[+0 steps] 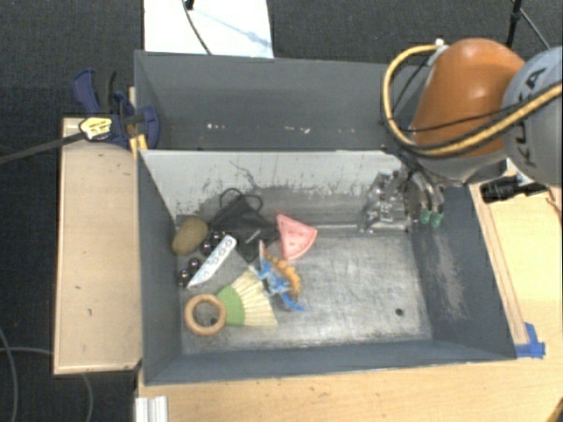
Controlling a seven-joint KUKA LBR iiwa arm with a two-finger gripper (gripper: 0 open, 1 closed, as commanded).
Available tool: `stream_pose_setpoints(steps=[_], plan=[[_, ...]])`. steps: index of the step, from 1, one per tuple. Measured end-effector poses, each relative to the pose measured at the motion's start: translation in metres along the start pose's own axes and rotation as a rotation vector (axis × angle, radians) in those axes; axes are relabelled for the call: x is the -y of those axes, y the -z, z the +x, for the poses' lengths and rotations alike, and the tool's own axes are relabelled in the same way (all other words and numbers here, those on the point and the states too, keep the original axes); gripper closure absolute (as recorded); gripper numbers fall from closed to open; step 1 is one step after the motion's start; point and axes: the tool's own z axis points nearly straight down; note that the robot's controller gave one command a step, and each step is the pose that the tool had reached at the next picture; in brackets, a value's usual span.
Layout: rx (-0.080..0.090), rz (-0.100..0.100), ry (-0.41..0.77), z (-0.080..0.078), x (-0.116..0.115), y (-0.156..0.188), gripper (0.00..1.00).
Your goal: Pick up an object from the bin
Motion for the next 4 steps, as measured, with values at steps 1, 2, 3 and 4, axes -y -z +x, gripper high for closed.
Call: stream_pose_setpoints(steps=[1, 2, 3, 4], plan=[[0.001, -0.001, 0.231, 0.006, -0.003, 0.042, 1.0], [-0.002, -0.001, 0.256, -0.006, -0.009, -0.071, 0.0], [0.001, -0.001, 0.256, -0.006, -0.009, -0.069, 0.0], [0.001, -0.001, 0.256, -0.006, -0.01, -0.069, 0.0]])
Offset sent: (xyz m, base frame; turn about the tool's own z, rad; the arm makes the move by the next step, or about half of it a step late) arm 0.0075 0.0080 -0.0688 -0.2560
